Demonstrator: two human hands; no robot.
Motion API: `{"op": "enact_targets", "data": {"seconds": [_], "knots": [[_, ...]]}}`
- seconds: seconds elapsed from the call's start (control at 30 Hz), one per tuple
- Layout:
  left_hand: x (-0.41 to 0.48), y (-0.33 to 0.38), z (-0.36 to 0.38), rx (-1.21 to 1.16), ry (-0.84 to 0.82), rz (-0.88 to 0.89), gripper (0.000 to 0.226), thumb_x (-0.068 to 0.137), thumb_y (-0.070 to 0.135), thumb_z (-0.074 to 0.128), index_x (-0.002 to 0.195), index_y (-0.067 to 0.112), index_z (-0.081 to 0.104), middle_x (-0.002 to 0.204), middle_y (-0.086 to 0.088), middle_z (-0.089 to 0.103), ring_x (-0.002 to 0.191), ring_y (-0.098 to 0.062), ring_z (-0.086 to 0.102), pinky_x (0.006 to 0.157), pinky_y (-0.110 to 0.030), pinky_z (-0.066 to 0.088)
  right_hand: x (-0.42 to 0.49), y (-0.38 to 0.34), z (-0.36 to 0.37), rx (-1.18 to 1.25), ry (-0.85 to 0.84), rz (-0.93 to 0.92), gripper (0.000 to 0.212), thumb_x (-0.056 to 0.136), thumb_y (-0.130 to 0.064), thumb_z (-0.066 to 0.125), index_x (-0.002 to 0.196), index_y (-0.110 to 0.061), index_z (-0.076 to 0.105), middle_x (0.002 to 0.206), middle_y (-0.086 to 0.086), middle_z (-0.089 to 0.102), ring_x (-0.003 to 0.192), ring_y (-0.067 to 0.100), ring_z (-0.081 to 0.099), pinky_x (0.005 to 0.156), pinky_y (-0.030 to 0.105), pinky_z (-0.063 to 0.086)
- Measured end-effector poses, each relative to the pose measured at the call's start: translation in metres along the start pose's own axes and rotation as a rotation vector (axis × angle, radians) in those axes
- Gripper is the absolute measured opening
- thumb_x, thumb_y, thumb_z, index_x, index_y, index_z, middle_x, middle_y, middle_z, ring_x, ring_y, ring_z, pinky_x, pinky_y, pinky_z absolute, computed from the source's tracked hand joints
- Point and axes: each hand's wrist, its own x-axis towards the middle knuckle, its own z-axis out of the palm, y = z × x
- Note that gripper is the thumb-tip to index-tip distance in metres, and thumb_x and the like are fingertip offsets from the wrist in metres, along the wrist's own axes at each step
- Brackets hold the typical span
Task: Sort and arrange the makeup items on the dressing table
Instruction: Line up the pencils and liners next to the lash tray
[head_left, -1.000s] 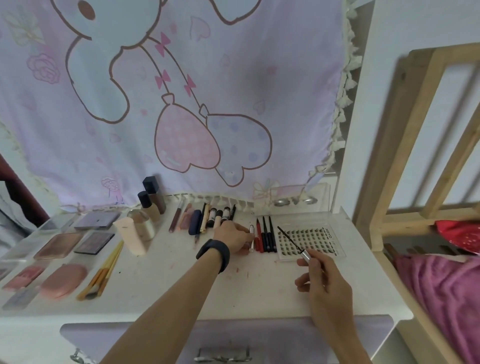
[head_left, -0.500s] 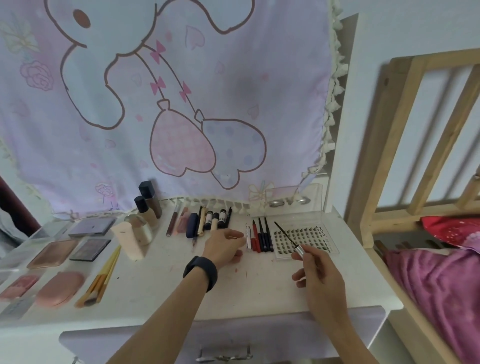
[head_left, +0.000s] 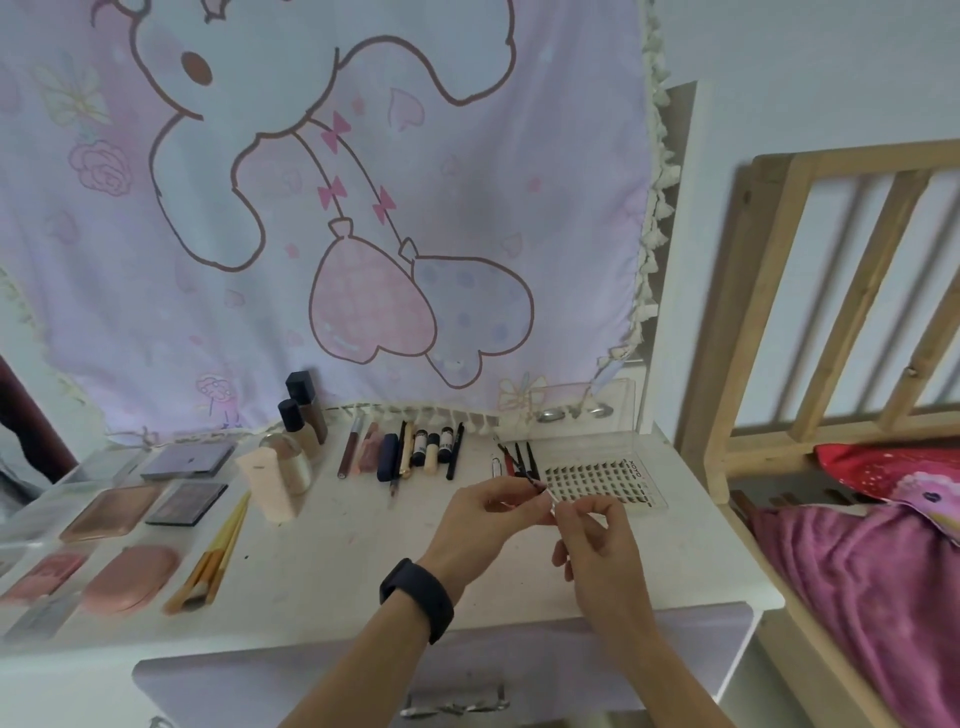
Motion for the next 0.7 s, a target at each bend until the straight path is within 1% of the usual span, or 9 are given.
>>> {"op": "enact_targets", "data": {"seconds": [0.1, 0.17, 0.3, 0.33, 0.4, 0.47, 0.5, 0.6, 0.7], "knots": [[-0.001, -0.003, -0.006, 0.012, 0.036, -0.012, 0.014, 0.088, 0.037, 0.073, 0.099, 0.030, 0.077, 0.095, 0.013, 0.076, 0.088, 0.004, 0.067, 0.064, -0.008, 0.046, 0.000, 0.000, 0.003, -0.070, -0.052, 0.016, 0.022, 0.099, -0.037, 0.059, 0.101, -0.018, 0.049, 0.090, -0.008, 0.078, 0.062, 0.009, 0.063, 0.063, 0.026, 0.048], [0.001, -0.006, -0.011, 0.035, 0.083, -0.024, 0.016, 0.088, 0.040, 0.072, 0.100, 0.031, 0.076, 0.093, 0.016, 0.075, 0.086, 0.006, 0.066, 0.064, -0.011, 0.046, 0.001, 0.003, 0.000, -0.148, -0.056, -0.001, 0.020, 0.097, -0.043, 0.059, 0.100, -0.024, 0.053, 0.091, -0.014, 0.077, 0.066, 0.008, 0.068, 0.065, 0.025, 0.049], [0.012, -0.010, -0.034, 0.078, 0.163, -0.068, 0.016, 0.093, 0.035, 0.067, 0.105, 0.024, 0.072, 0.089, 0.009, 0.075, 0.080, -0.004, 0.069, 0.062, -0.016, 0.051, 0.004, 0.018, -0.025, -0.495, -0.041, -0.153, 0.019, 0.093, -0.057, 0.055, 0.091, -0.038, 0.056, 0.091, -0.024, 0.067, 0.078, 0.002, 0.065, 0.065, 0.018, 0.048], [0.016, -0.011, -0.041, 0.115, 0.175, -0.084, 0.016, 0.094, 0.033, 0.066, 0.106, 0.023, 0.071, 0.090, 0.008, 0.075, 0.078, -0.006, 0.069, 0.063, -0.017, 0.052, 0.005, 0.023, -0.032, -0.625, -0.036, -0.195, 0.017, 0.092, -0.056, 0.056, 0.089, -0.039, 0.056, 0.089, -0.023, 0.065, 0.080, 0.002, 0.062, 0.068, 0.019, 0.049], [0.026, -0.014, -0.052, 0.214, 0.196, -0.132, 0.013, 0.095, 0.031, 0.065, 0.104, 0.021, 0.068, 0.091, 0.004, 0.074, 0.073, -0.008, 0.068, 0.066, -0.021, 0.055, 0.008, 0.034, -0.043, -0.881, 0.006, -0.348, 0.012, 0.090, -0.043, 0.066, 0.088, -0.034, 0.058, 0.089, -0.020, 0.061, 0.080, 0.006, 0.057, 0.071, 0.030, 0.051], [0.039, -0.018, -0.058, 0.285, 0.224, -0.181, 0.010, 0.093, 0.030, 0.067, 0.098, 0.022, 0.066, 0.089, 0.000, 0.074, 0.069, -0.010, 0.068, 0.067, -0.022, 0.057, 0.011, 0.048, -0.047, -1.045, 0.044, -0.512, 0.017, 0.082, -0.032, 0.079, 0.085, -0.026, 0.063, 0.086, -0.012, 0.062, 0.076, 0.016, 0.056, 0.066, 0.035, 0.051], [0.046, -0.019, -0.060, 0.314, 0.235, -0.201, 0.010, 0.093, 0.030, 0.069, 0.096, 0.022, 0.065, 0.087, -0.001, 0.074, 0.068, -0.012, 0.069, 0.066, -0.023, 0.058, 0.011, 0.052, -0.047, -1.084, 0.058, -0.547, 0.018, 0.082, -0.033, 0.079, 0.084, -0.026, 0.063, 0.085, -0.011, 0.061, 0.076, 0.017, 0.055, 0.064, 0.035, 0.049], [0.068, -0.023, -0.060, 0.403, 0.246, -0.260, 0.012, 0.089, 0.028, 0.074, 0.089, 0.017, 0.068, 0.083, -0.003, 0.073, 0.063, -0.014, 0.071, 0.061, -0.023, 0.059, 0.012, 0.055, -0.046, -1.115, 0.079, -0.556, 0.018, 0.087, -0.047, 0.061, 0.085, -0.029, 0.061, 0.086, -0.014, 0.059, 0.077, 0.014, 0.051, 0.066, 0.030, 0.045], [0.084, -0.026, -0.056, 0.445, 0.239, -0.321, 0.016, 0.086, 0.027, 0.077, 0.082, 0.015, 0.068, 0.078, -0.003, 0.072, 0.056, -0.012, 0.070, 0.057, -0.023, 0.059, 0.012, 0.054, -0.046, -1.130, 0.073, -0.563, 0.027, 0.089, -0.051, 0.049, 0.087, -0.028, 0.062, 0.087, -0.012, 0.060, 0.077, 0.014, 0.053, 0.067, 0.030, 0.047]]}}
